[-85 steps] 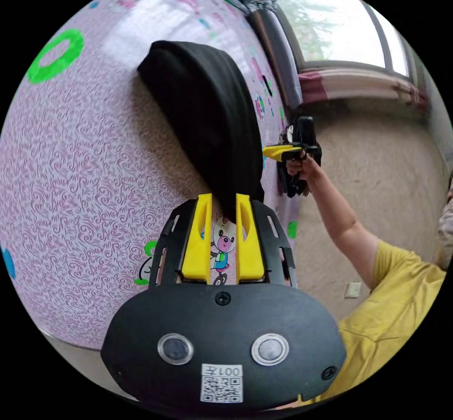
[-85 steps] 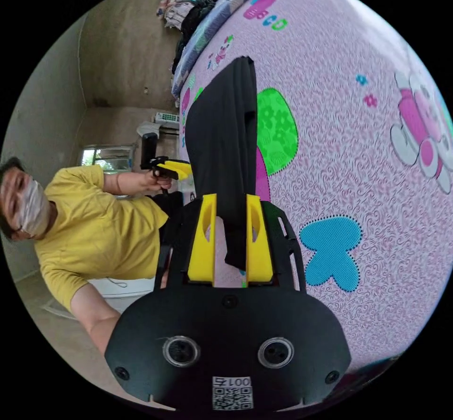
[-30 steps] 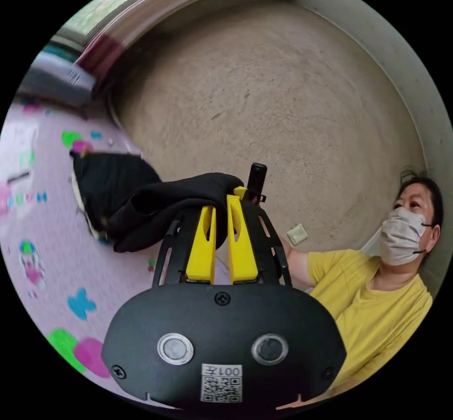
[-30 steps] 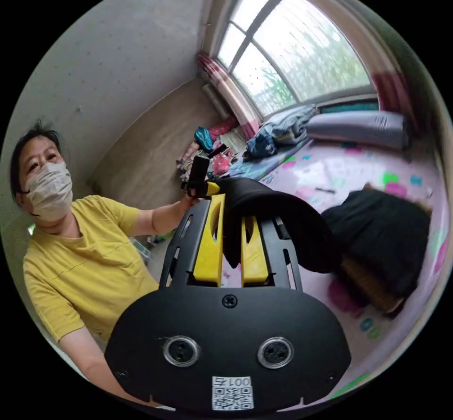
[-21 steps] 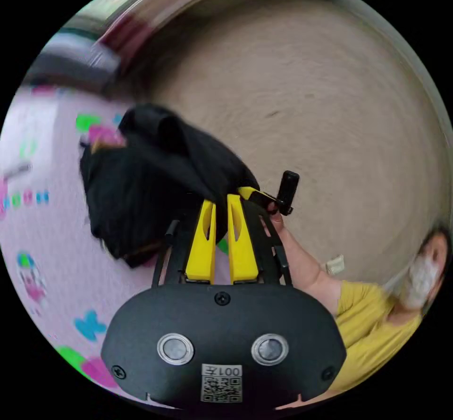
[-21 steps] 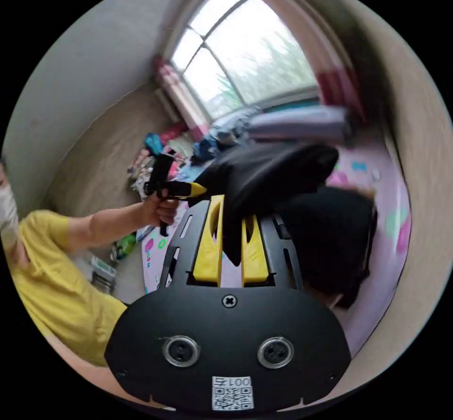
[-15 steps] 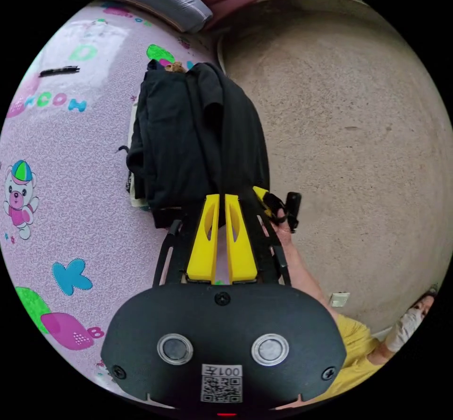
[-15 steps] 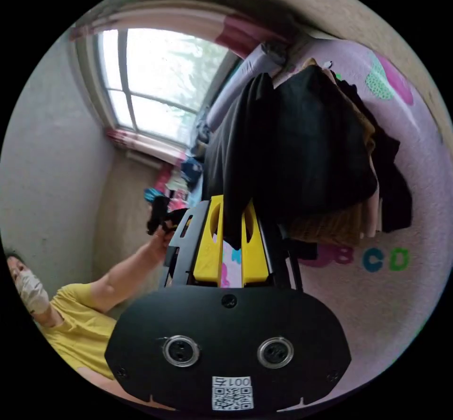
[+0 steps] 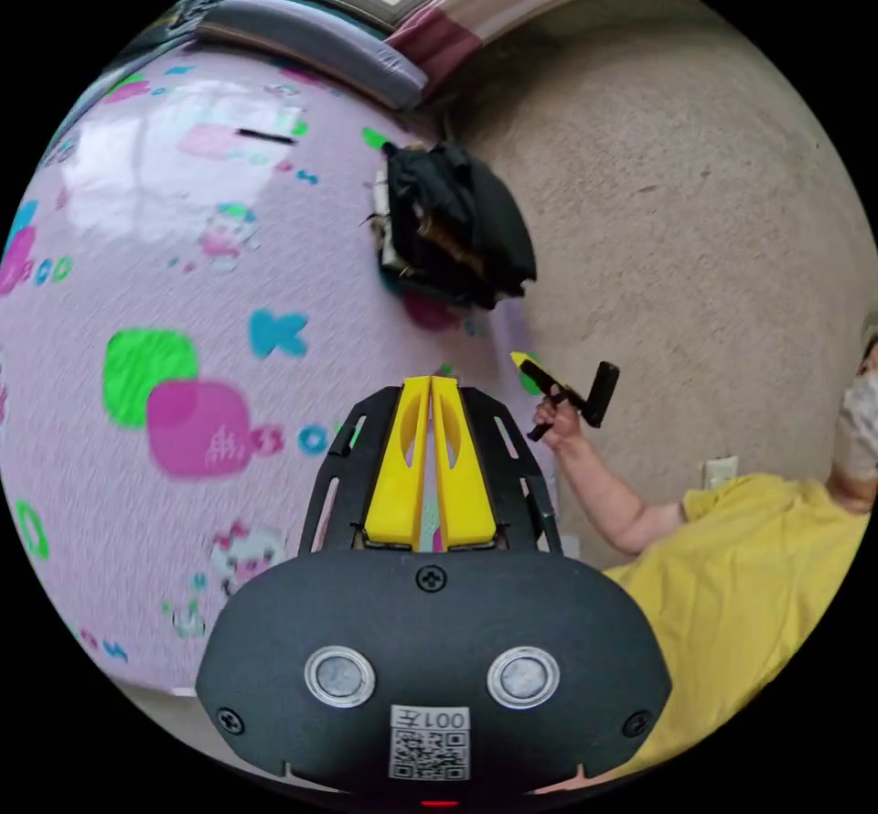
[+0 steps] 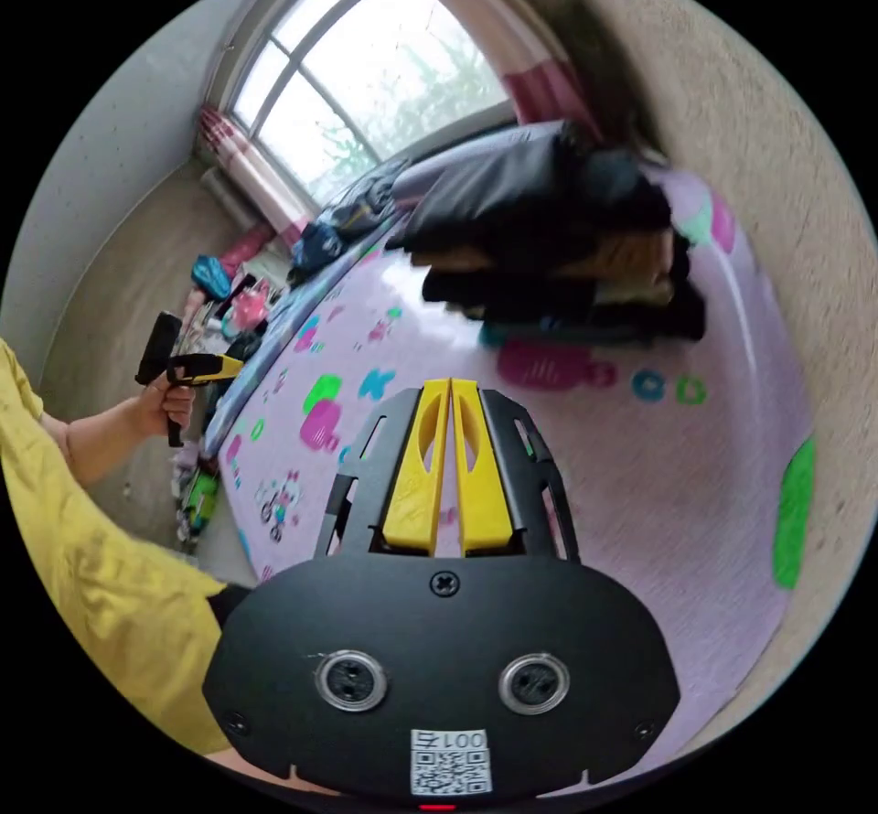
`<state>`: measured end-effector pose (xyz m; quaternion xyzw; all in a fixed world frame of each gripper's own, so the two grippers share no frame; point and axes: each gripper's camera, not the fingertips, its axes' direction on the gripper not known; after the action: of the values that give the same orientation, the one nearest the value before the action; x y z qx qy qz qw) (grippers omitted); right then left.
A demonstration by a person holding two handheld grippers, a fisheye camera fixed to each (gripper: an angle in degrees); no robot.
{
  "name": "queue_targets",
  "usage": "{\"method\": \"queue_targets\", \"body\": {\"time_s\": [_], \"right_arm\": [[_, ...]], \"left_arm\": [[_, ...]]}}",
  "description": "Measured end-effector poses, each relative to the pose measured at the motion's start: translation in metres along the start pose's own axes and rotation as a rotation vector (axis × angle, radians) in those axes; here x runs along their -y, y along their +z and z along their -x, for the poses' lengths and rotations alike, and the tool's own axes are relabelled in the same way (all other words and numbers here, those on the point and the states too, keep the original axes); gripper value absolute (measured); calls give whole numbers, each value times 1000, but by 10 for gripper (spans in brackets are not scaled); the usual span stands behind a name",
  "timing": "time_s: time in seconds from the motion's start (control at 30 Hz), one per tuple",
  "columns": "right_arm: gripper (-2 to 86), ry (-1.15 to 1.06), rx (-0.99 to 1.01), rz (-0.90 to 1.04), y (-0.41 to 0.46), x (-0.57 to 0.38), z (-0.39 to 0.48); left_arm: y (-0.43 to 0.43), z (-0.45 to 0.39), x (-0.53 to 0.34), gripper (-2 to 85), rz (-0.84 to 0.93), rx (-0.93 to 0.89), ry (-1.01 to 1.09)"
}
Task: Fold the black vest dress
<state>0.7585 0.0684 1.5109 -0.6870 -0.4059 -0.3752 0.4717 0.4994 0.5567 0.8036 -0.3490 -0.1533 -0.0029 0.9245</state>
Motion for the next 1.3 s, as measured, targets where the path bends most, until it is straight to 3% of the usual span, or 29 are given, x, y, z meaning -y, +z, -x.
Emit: {"method": "queue_targets", "body": {"time_s": [0.17, 0.3, 0.5, 0.67, 0.83, 1.07, 1.3], "right_arm": [[4, -70, 173, 211, 24, -50, 75], [4, -164, 351, 278, 41, -38, 150], [3, -455, 405, 274, 47, 15, 282], [4, -536, 407, 247, 57, 32, 393], [5, -654, 380, 217, 85, 15, 536], [6, -748, 523, 326, 161, -12, 735], [7, -939, 373, 373, 218, -2, 900]], "left_arm": [[-39, 17, -196, -13, 93, 205, -220], [-63, 18, -283, -13, 56, 257, -273], [-120, 20, -390, -14, -167, 271, -199], [-190, 51, -534, -16, -422, 304, -207], [-252, 106, -673, -15, -545, 333, -231], [-323, 162, -853, -13, -531, 452, -284], [-352, 210, -939, -13, -407, 700, -278]]}}
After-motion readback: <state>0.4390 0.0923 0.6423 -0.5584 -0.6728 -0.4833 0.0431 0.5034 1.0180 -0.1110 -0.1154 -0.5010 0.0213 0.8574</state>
